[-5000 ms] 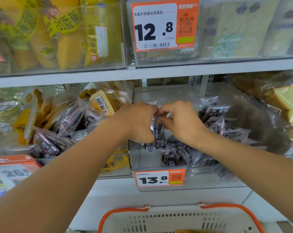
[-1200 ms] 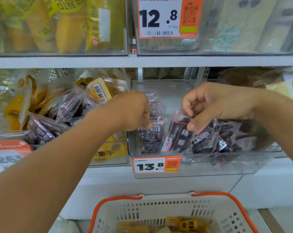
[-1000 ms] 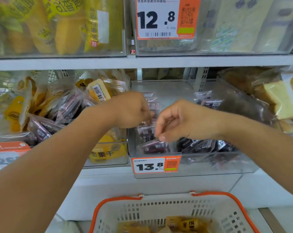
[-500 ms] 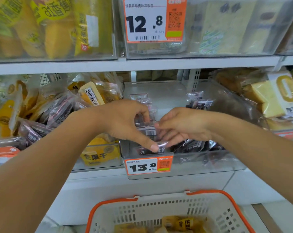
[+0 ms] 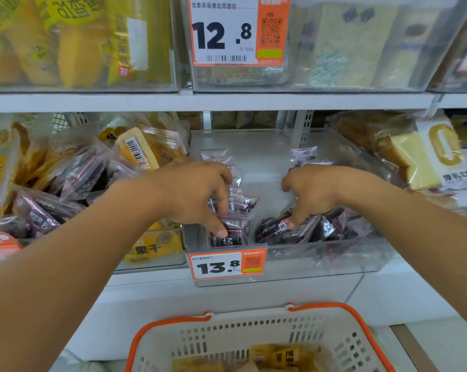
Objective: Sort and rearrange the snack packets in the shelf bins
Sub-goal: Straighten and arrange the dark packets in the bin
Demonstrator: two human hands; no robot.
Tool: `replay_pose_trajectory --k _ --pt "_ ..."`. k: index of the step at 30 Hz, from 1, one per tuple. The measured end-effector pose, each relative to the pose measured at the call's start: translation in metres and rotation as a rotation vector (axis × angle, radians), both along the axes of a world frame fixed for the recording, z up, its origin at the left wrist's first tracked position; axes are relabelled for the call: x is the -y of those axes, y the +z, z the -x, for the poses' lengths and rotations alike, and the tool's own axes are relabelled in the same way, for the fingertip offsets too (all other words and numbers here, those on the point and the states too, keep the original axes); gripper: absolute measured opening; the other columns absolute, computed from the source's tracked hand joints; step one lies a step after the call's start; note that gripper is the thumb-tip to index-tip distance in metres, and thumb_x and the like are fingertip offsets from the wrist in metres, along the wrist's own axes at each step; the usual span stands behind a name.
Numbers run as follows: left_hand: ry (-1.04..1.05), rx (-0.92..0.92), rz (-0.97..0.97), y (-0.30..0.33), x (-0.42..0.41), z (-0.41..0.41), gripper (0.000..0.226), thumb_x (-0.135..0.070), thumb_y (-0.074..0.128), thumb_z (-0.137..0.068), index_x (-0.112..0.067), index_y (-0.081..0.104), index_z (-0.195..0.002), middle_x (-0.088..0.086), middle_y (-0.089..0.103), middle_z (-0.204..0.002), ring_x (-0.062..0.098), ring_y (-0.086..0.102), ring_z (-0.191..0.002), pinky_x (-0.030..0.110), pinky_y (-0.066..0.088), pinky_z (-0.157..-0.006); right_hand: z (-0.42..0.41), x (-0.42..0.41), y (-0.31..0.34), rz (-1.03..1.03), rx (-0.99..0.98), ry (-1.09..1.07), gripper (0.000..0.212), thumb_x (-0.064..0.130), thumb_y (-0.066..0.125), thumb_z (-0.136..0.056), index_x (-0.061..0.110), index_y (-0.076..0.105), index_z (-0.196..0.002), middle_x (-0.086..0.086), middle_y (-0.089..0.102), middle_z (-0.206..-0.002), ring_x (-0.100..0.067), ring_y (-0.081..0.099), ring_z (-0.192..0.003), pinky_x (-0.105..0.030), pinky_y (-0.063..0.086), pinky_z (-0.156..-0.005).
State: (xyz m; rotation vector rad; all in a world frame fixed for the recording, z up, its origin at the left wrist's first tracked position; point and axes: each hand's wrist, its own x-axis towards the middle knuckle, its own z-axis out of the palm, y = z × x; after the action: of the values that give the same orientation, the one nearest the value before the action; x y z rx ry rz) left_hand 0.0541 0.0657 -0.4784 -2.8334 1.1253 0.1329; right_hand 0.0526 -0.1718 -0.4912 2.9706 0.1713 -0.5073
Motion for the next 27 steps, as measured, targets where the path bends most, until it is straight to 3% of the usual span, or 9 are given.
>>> replay_pose_trajectory --k 2,4,6,7,10,13,17,22,27 --pt "0.013 0.003 -0.067 -0.003 0.003 0.000 0.034 -0.066 0.073 -0.072 -0.040 0.073 -0.094 -0.021 0.034 -0.147 0.011 0.037 -0.133 0.043 0.022 -0.112 -0.003 0.001 -0.002 -0.086 -0.004 -0.035 0.091 0.052 0.087 -0.068 0.002 0.055 -0.136 -0.011 0.060 -0.132 -0.031 0.060 -0.115 -0.039 0.052 -0.097" --pt "0.015 -0.023 0.003 -0.005 0.004 0.000 0.021 -0.058 0.077 -0.074 -0.040 0.069 -0.082 -0.020 0.039 -0.139 0.008 0.041 -0.124 0.038 0.022 -0.107 -0.003 0.000 -0.003 -0.263 0.015 -0.062 0.087 0.036 0.092 -0.067 0.008 0.052 -0.140 0.000 0.059 -0.108 -0.020 0.061 -0.093 -0.025 0.051 -0.077" --pt "0.009 -0.062 0.101 -0.003 0.000 0.001 0.019 -0.046 0.083 -0.073 -0.037 0.066 -0.072 -0.016 0.045 -0.130 0.006 0.046 -0.116 0.030 0.027 -0.097 -0.004 -0.002 -0.004 -0.495 0.028 -0.062 0.070 0.015 0.091 -0.069 0.012 0.059 -0.132 0.001 0.049 -0.085 -0.014 0.053 -0.065 -0.017 0.045 -0.053" --pt "0.012 -0.083 0.142 0.000 -0.003 0.000 0.018 -0.038 0.084 -0.074 -0.033 0.067 -0.070 -0.012 0.050 -0.127 0.007 0.049 -0.113 0.027 0.033 -0.091 -0.003 -0.001 -0.004 -0.583 0.034 -0.056 0.061 0.007 0.089 -0.070 0.014 0.063 -0.124 -0.001 0.047 -0.083 -0.013 0.051 -0.060 -0.016 0.044 -0.048" --pt "0.031 -0.098 0.223 0.007 -0.012 -0.004 0.018 -0.024 0.085 -0.075 -0.020 0.071 -0.065 0.001 0.065 -0.110 0.017 0.062 -0.103 0.033 0.051 -0.081 0.003 0.005 0.007 -0.637 0.118 0.043 0.040 0.001 0.085 -0.074 0.024 0.071 -0.104 0.003 0.060 -0.083 -0.015 0.059 -0.063 -0.024 0.053 -0.057" --pt "0.046 -0.059 0.233 0.008 -0.014 -0.007 0.022 -0.025 0.085 -0.074 -0.019 0.069 -0.060 0.002 0.070 -0.099 0.017 0.066 -0.093 0.040 0.055 -0.081 0.011 0.015 0.027 -0.665 0.186 0.169 0.033 0.004 0.085 -0.076 0.031 0.074 -0.091 0.004 0.071 -0.080 -0.026 0.068 -0.071 -0.043 0.058 -0.072" --pt "0.062 -0.055 0.203 0.004 -0.013 -0.007 0.025 -0.030 0.085 -0.075 -0.021 0.067 -0.059 0.000 0.073 -0.096 0.015 0.067 -0.087 0.037 0.056 -0.079 0.029 0.022 0.051 -0.651 0.259 0.340 0.036 0.003 0.085 -0.074 0.036 0.077 -0.086 0.008 0.070 -0.088 -0.013 0.068 -0.079 -0.034 0.056 -0.079" --pt "0.072 -0.042 0.161 -0.001 -0.012 -0.008 0.026 -0.040 0.085 -0.072 -0.024 0.068 -0.061 -0.007 0.072 -0.095 0.012 0.065 -0.089 0.038 0.056 -0.079 0.039 0.030 0.072 -0.746 0.245 0.428 0.034 0.000 0.084 -0.071 0.031 0.079 -0.086 -0.001 0.073 -0.092 -0.020 0.070 -0.084 -0.022 0.054 -0.079" --pt "0.085 -0.080 0.162 -0.002 -0.012 -0.009 0.023 -0.041 0.086 -0.070 -0.024 0.072 -0.064 -0.007 0.072 -0.101 0.011 0.065 -0.094 0.038 0.055 -0.082 0.045 0.023 0.079 -1.019 0.294 0.449 0.023 0.001 0.083 -0.069 0.022 0.079 -0.078 -0.011 0.074 -0.086 -0.030 0.070 -0.085 -0.039 0.055 -0.084"
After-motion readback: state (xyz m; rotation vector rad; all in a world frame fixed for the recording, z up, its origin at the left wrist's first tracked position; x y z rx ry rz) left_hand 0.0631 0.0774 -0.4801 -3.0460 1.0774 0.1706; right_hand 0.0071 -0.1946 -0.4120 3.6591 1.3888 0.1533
